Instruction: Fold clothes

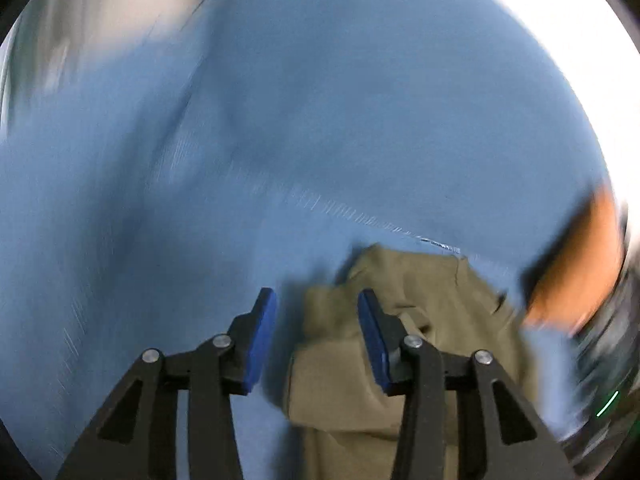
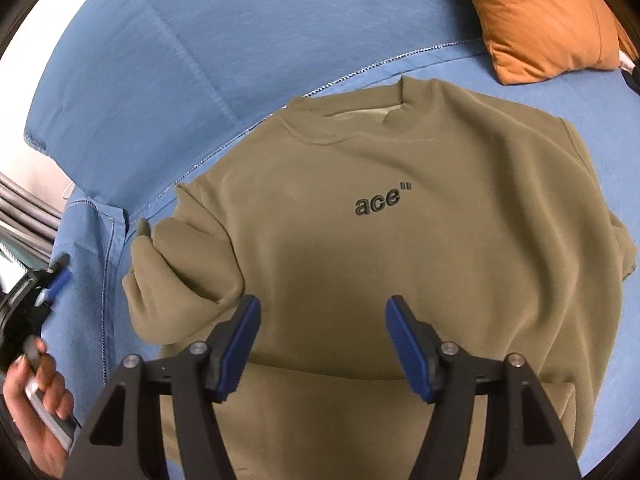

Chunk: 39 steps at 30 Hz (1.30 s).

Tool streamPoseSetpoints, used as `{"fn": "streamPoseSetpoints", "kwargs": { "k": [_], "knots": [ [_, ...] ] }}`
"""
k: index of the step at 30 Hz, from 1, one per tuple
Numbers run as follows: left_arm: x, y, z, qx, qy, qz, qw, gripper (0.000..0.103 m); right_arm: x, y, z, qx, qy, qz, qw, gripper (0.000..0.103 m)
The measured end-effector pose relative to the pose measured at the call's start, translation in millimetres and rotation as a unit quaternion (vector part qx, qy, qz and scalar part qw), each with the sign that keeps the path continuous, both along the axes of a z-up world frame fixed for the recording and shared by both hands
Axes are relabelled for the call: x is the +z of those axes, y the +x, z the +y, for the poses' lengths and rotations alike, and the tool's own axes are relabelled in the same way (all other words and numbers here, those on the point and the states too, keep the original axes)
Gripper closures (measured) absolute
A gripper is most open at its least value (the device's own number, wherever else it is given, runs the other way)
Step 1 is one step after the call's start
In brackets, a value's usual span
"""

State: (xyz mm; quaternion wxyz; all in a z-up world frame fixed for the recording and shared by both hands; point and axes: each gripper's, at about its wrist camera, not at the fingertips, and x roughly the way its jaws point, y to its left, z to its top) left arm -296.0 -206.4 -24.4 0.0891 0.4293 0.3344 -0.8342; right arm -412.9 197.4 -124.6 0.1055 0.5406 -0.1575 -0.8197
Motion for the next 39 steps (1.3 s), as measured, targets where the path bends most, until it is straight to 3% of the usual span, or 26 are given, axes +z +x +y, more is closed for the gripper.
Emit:
{"fn": "streamPoseSetpoints", "kwargs": {
  "k": [1,3,5,10,15,18,19,20,24,26,29,30,33,35,36,37,39],
  "knots": [
    [-22,1,-12,0.005,0.063,-0.010,0.9979,0.062,0,0,-1,0.002,0.001,0.000,1.000,0.037],
    [-63,2,-34,0.015,0.182,-0.029,0.9828,0.062,-1,1,0,0.002,0.001,-0.001,1.000,0.037],
    [-80,-5,-38,0.015,0.222,-0.034,0.9743,0.061,-2,2,0,0.002,0.001,-0.003,1.000,0.037],
    [-98,-24,-35,-0.036,0.273,-0.031,0.9608,0.058,-4,1,0,0.003,0.002,-0.006,1.000,0.037],
    [-113,-39,-30,-0.062,0.249,-0.033,0.9659,0.058,-6,1,-1,0.004,0.004,-0.010,1.000,0.037],
    [-115,-45,-24,-0.085,0.257,-0.006,0.9627,0.060,-7,1,-3,0.008,0.005,-0.012,1.000,0.037],
    [-115,-47,-20,-0.100,0.253,0.004,0.9624,0.073,-8,1,-3,0.008,0.006,-0.013,1.000,0.037],
    [-107,-47,-17,-0.111,0.234,0.011,0.9657,0.084,-9,1,-4,0.007,0.006,-0.013,1.000,0.037],
    [-45,-42,5,-0.161,0.109,0.048,0.9797,0.090,-9,1,-6,0.007,0.006,-0.014,1.000,0.037],
    [-14,-39,15,-0.184,0.046,0.067,0.9795,0.091,-9,1,-8,0.008,0.006,-0.014,1.000,0.037],
    [41,-21,14,-0.187,-0.029,0.128,0.9737,0.091,-10,1,-11,0.010,0.008,-0.014,1.000,0.037],
    [57,-15,7,-0.174,-0.044,0.151,0.9721,0.091,-11,1,-11,0.011,0.008,-0.015,1.000,0.037],
    [100,15,-44,-0.064,-0.078,0.219,0.9704,0.092,-12,0,-12,0.013,0.010,-0.016,1.000,0.037],
    [111,52,-99,0.083,-0.099,0.260,0.9570,0.092,-12,0,-12,0.015,0.014,-0.016,1.000,0.037],
    [111,68,-123,0.152,-0.105,0.269,0.9453,0.091,-13,1,-12,0.016,0.015,-0.016,1.000,0.037],
    [102,82,-148,0.216,-0.104,0.257,0.9364,0.091,-13,2,-11,0.017,0.017,-0.015,1.000,0.037],
    [66,105,-199,0.329,-0.082,0.194,0.9207,0.088,-13,3,-10,0.020,0.021,-0.016,0.999,0.037]
  ]
}}
